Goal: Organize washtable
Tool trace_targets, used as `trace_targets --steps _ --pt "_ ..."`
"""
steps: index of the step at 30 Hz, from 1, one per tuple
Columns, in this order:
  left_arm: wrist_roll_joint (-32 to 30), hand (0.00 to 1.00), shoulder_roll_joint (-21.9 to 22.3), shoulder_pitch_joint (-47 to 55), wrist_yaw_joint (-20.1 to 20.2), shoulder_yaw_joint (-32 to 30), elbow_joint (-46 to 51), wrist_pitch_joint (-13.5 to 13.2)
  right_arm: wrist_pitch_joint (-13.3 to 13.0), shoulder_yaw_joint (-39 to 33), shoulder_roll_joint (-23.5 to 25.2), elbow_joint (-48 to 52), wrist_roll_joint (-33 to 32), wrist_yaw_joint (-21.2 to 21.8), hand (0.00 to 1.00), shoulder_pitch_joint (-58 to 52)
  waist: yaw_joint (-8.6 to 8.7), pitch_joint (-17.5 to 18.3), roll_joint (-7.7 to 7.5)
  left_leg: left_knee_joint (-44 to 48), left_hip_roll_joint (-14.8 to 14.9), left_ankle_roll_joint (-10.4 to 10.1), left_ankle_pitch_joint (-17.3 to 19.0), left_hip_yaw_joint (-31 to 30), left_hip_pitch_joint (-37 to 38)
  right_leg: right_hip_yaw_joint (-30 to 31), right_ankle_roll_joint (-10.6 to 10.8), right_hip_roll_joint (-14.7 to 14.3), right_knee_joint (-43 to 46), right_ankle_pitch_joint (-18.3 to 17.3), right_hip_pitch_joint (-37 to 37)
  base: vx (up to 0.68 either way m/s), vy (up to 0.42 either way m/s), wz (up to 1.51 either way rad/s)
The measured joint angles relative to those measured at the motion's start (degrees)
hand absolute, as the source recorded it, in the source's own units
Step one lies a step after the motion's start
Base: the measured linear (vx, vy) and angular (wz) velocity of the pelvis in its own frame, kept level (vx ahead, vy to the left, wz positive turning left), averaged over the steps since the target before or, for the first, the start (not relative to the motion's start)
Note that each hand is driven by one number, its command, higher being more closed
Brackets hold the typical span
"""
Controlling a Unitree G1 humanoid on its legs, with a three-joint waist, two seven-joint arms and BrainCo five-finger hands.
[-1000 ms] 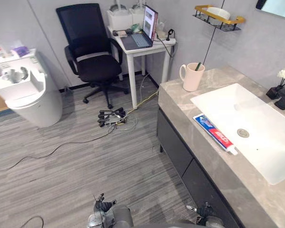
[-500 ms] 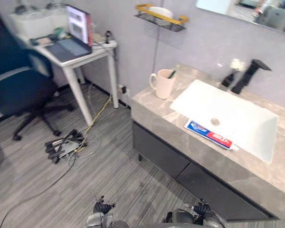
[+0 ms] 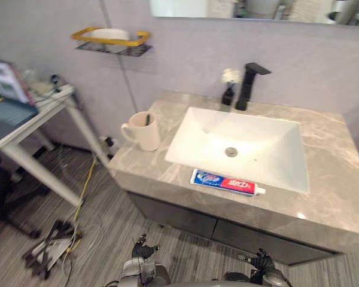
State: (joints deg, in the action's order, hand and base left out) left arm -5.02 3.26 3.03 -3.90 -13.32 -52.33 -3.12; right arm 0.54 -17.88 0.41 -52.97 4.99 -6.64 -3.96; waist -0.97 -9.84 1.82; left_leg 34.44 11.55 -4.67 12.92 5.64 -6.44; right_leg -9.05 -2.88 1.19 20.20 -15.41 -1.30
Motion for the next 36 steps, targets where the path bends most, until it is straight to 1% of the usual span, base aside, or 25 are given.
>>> trace_targets --steps 1,2,3,4,5,6,9,11,14,16,19,21,22,28,31,36 --pt "0.0 0.00 0.1 0.0 -0.1 0.0 0.0 0.0 0.0 0.0 0.0 0.0 -0.1 0.0 0.00 0.0 0.00 0.0 -0.04 -3.7 -1.1 -0.1 -0.1 -2.8 0.1 1.1 0.5 0.0 0.3 -0.2 0.2 0.20 0.229 -0.96" --pt "0.4 0.00 0.6 0.0 -0.1 0.2 -0.1 0.0 -0.1 0.3 -0.2 0.0 -0.2 -0.3 0.00 0.0 0.03 0.4 0.28 -10.7 -2.8 -1.3 -1.8 -7.9 0.3 3.1 2.1 -0.4 1.7 -0.6 1.2 0.26 0.279 -0.78" --pt "0.5 0.00 0.0 -0.3 -0.2 0.2 -0.5 -0.1 0.0 1.0 0.3 -0.7 -0.4 -0.8 0.00 0.1 0.10 1.1 -0.94 -10.7 -4.0 -1.6 -1.1 -7.4 0.9 4.8 3.4 0.2 2.2 -0.9 1.7 0.26 0.253 -0.65" --pt "0.6 0.00 -0.2 -0.4 -0.3 0.1 -0.8 -0.1 -0.1 1.0 0.5 -0.8 -0.4 -0.8 0.00 -0.1 0.20 1.6 -1.68 -11.1 -4.1 -1.2 -0.9 -6.8 1.1 5.2 3.9 0.6 1.3 -0.6 1.5 0.26 0.243 -0.47" --pt "0.5 0.00 -0.6 -0.7 -0.3 0.2 -1.5 -0.1 -0.1 1.2 1.1 -1.2 -0.4 -0.8 0.00 -0.9 0.04 2.4 -2.57 -11.6 -4.6 -0.9 -0.7 -5.6 1.3 6.3 4.8 1.2 -0.6 0.0 1.2 0.23 0.190 -0.35" --pt "0.4 0.00 -0.9 -0.8 -0.3 0.2 -1.9 -0.1 0.0 1.4 1.4 -1.9 -0.4 -0.8 0.00 -1.0 0.05 3.0 -3.24 -11.9 -5.1 -0.5 -0.5 -4.6 1.5 7.0 5.2 1.7 -2.3 0.9 0.3 0.23 0.209 -0.34" --pt "0.3 0.00 -1.4 -0.8 -0.2 0.4 -2.8 -0.1 -0.1 2.1 1.9 -2.3 -0.4 -0.9 0.00 -1.4 0.17 3.4 -3.89 -12.9 -6.6 -0.4 -0.6 -3.8 3.5 8.0 5.9 2.9 -5.3 2.0 -2.1 0.17 0.160 -0.17" --pt "0.3 0.00 -1.4 -0.8 -0.1 1.0 -3.5 -0.1 -0.1 2.1 2.0 -2.4 -0.4 -0.8 0.00 -1.6 0.12 3.9 -3.70 -14.8 -6.9 -0.1 -0.7 -3.0 5.8 8.3 6.2 3.6 -6.5 2.2 -3.6 0.09 0.084 -0.05" --pt "0.3 0.00 -1.4 -0.8 -0.1 1.5 -4.0 -0.1 -0.1 2.1 1.9 -2.4 -0.5 -0.8 0.00 -1.7 0.05 4.3 -3.67 -17.0 -6.7 0.5 -1.1 -2.2 7.1 8.8 6.3 3.4 -6.6 2.2 -3.6 0.02 0.017 -0.09" --pt "0.4 0.00 -1.1 -0.7 -0.2 1.5 -4.5 0.0 -0.2 2.1 1.4 -2.5 -1.3 -0.9 0.00 -1.7 0.19 4.7 -2.83 -18.1 -6.5 0.7 -1.3 -2.0 7.5 9.0 6.0 2.9 -7.5 2.8 -3.7 -0.02 -0.007 -0.10" --pt "0.6 0.00 -0.8 -0.4 -0.3 1.4 -4.5 0.0 -0.2 2.1 1.0 -2.5 -2.4 -0.9 0.00 -1.9 0.20 4.8 -2.33 -20.4 -6.4 0.4 -2.6 -1.9 8.7 9.0 5.8 3.0 -8.5 3.4 -4.5 -0.03 -0.008 -0.02" --pt "1.0 0.00 -0.7 -0.2 -0.5 1.4 -4.5 0.0 -0.1 2.1 1.0 -2.5 -2.7 -0.9 0.00 -2.1 0.15 5.0 -2.36 -21.9 -6.3 0.2 -3.4 -2.0 9.7 9.0 5.8 3.0 -8.6 3.4 -4.6 -0.07 -0.019 0.03" --pt "2.1 0.00 -1.3 0.9 -1.2 0.1 -4.0 0.0 -0.3 2.0 1.1 -2.4 -3.4 -0.9 0.00 -2.7 -0.11 6.0 -2.30 -22.5 -6.6 0.7 -4.5 -1.3 9.2 9.4 6.8 3.0 -11.3 5.8 -4.5 0.00 0.000 0.00" --pt "2.1 0.00 -1.3 0.9 -1.2 0.1 -4.0 0.0 -0.3 1.9 1.1 -2.4 -3.5 -0.9 0.00 -2.8 -0.17 6.1 -2.33 -22.6 -6.5 0.7 -4.5 -0.9 9.3 9.4 6.8 3.0 -11.3 5.8 -4.5 0.00 0.000 0.00" --pt "2.1 0.00 -1.3 1.0 -1.4 0.1 -3.9 0.0 -0.3 0.7 1.4 -2.4 -5.0 -1.0 0.00 -3.0 -0.27 6.2 -2.50 -24.2 -6.4 0.8 -5.0 -0.4 9.7 9.2 6.8 3.6 -11.6 5.8 -4.5 0.00 0.000 0.00" --pt "2.7 0.00 -2.2 1.0 -1.7 0.1 -4.0 0.0 -0.4 -3.1 1.4 -2.5 -9.5 -1.0 0.00 -3.9 -1.53 6.4 -2.66 -28.7 -6.6 0.6 -7.1 0.8 11.8 9.0 6.9 3.8 -13.8 6.9 -5.2 0.04 0.000 -0.05"
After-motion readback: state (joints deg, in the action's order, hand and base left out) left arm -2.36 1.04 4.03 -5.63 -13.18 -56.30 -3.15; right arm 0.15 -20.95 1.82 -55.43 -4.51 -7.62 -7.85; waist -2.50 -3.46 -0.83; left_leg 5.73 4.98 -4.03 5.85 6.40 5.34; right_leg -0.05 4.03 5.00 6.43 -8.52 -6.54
